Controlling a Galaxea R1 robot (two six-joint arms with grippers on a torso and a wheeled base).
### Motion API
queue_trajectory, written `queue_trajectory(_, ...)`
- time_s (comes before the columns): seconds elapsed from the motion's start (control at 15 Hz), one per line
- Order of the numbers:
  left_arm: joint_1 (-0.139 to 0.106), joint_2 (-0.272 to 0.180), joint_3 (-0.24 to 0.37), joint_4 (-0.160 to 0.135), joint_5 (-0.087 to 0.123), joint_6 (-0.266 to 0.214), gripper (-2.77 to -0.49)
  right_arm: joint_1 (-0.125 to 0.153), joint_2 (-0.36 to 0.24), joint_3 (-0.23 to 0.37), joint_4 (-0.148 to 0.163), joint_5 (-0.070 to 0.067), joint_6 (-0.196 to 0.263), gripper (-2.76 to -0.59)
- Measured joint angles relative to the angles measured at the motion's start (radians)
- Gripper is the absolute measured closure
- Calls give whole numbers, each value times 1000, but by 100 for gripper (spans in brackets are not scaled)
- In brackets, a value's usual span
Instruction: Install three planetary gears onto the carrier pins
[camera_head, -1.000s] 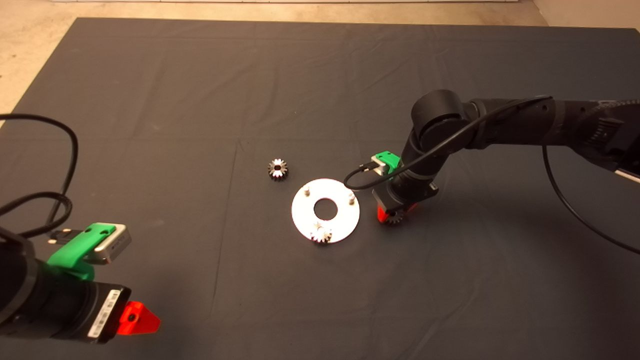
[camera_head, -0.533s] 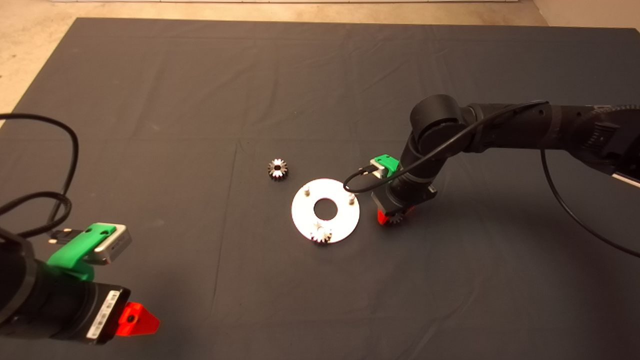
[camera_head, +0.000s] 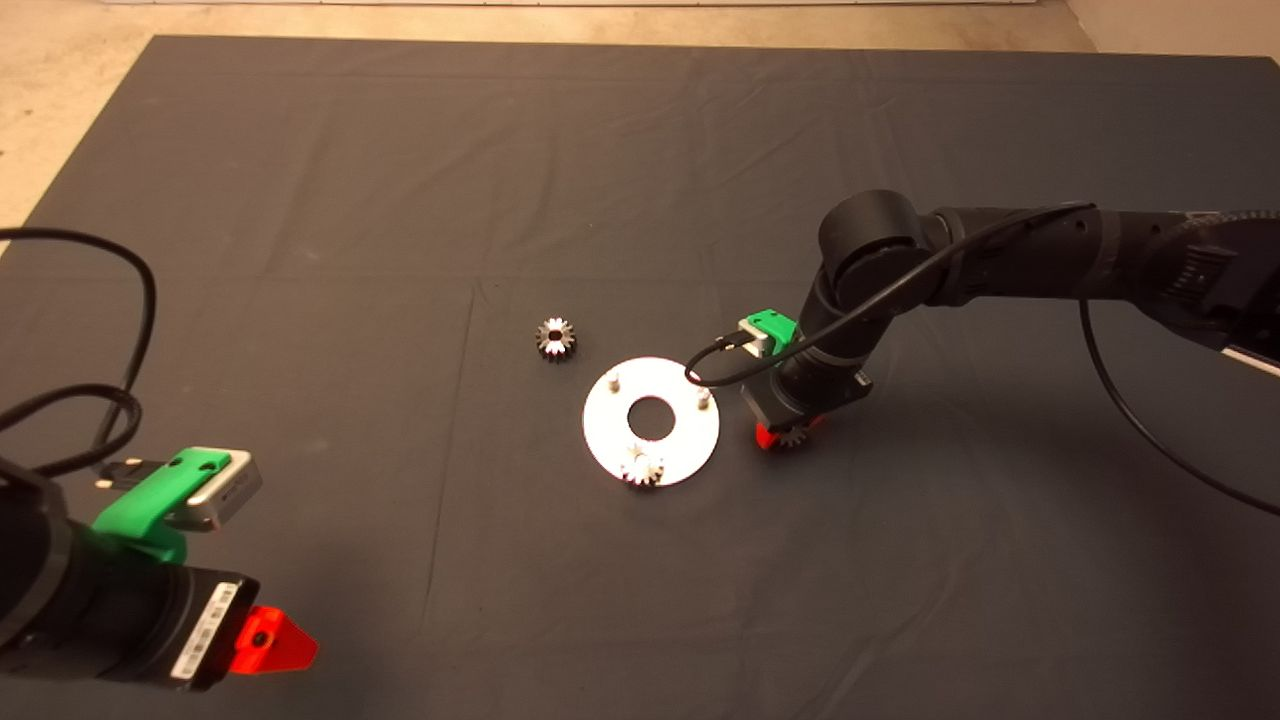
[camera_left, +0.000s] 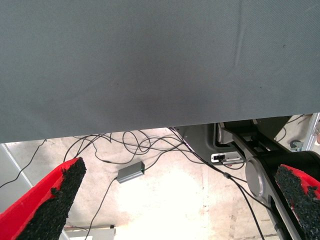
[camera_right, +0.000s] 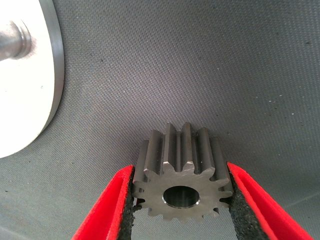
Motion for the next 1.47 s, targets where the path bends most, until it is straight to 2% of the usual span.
queue_trajectory(0.47, 0, -2, 0, -2, 0, 11, -277, 0, 0, -1, 0, 0, -1, -112)
queue_trajectory(0.67, 0, -17, 0, -19, 0, 24, -277, 0, 0, -1, 0, -1, -2, -109)
queue_trajectory(1.2, 0, -22, 0, -27, 0, 28, -277, 0, 18, -2, -1, -16, -2, -108)
queue_trajectory(1.47, 0, -22, 0, -28, 0, 30, -277, 11, 53, -6, -3, -9, 1, -108)
